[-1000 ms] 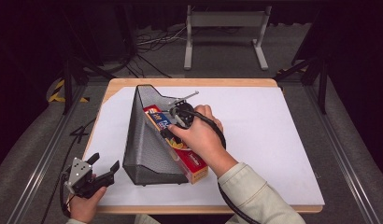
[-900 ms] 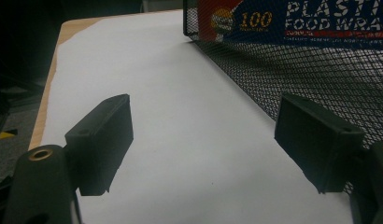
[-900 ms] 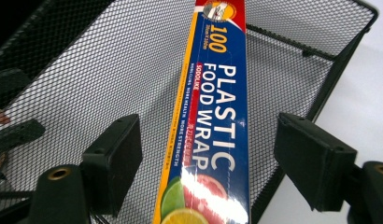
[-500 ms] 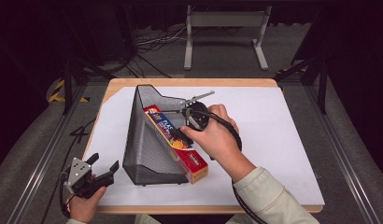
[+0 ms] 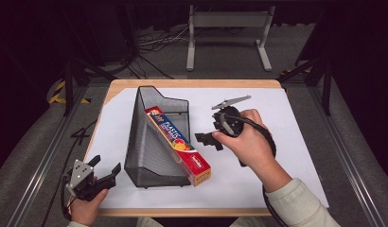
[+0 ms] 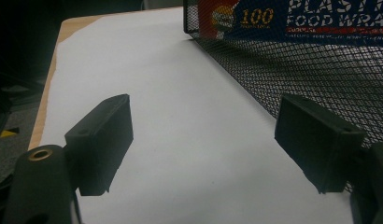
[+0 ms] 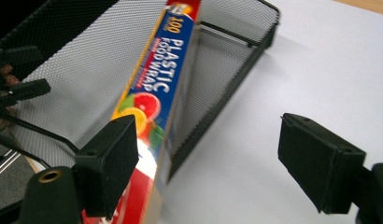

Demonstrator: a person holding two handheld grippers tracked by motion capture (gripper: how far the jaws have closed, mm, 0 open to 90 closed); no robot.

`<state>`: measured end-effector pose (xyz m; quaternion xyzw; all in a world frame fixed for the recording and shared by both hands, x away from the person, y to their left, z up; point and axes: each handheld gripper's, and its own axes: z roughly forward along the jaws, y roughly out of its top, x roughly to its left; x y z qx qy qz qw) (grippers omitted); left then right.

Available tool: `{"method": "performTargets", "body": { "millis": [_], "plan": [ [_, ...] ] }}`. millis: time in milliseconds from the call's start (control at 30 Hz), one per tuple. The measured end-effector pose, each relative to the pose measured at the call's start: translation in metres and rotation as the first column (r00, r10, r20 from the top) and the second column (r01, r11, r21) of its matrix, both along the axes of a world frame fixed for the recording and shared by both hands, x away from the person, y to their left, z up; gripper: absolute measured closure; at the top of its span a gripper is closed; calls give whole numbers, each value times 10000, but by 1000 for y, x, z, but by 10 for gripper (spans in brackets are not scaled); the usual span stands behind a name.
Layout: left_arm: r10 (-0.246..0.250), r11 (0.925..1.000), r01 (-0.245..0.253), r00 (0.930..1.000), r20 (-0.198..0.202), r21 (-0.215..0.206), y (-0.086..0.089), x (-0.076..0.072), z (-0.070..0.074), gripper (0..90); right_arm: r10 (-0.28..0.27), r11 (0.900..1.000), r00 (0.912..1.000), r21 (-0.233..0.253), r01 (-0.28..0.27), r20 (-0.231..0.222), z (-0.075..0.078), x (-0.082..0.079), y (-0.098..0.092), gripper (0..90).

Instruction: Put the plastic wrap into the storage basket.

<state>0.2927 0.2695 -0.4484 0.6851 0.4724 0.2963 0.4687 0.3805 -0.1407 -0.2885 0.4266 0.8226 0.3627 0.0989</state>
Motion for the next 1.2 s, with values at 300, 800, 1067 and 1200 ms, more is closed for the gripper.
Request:
{"method": "performTargets", "body": {
  "millis": [300, 800, 1067, 1200],
  "plan": [
    [32, 10000, -32, 10000, 21, -5, 0, 0, 0, 201, -84, 9994, 10000, 337, 85, -16, 3, -11, -47, 197],
    [111, 9999, -111, 9999, -16, 58, 1, -1, 0, 201, -613, 9981, 9939, 95, 607, 914, -7, -10, -117, 150],
    [136, 9999, -136, 9999, -48, 105, 1, -1, -1, 201, -854, 9963, 9867, 85, 851, 1384, -26, -10, -153, 146],
    [169, 9998, -168, 9998, -58, 97, 1, -2, -1, 201, -737, 9973, 9872, 79, 733, 1416, -41, -11, -165, 146]
  ]
}}
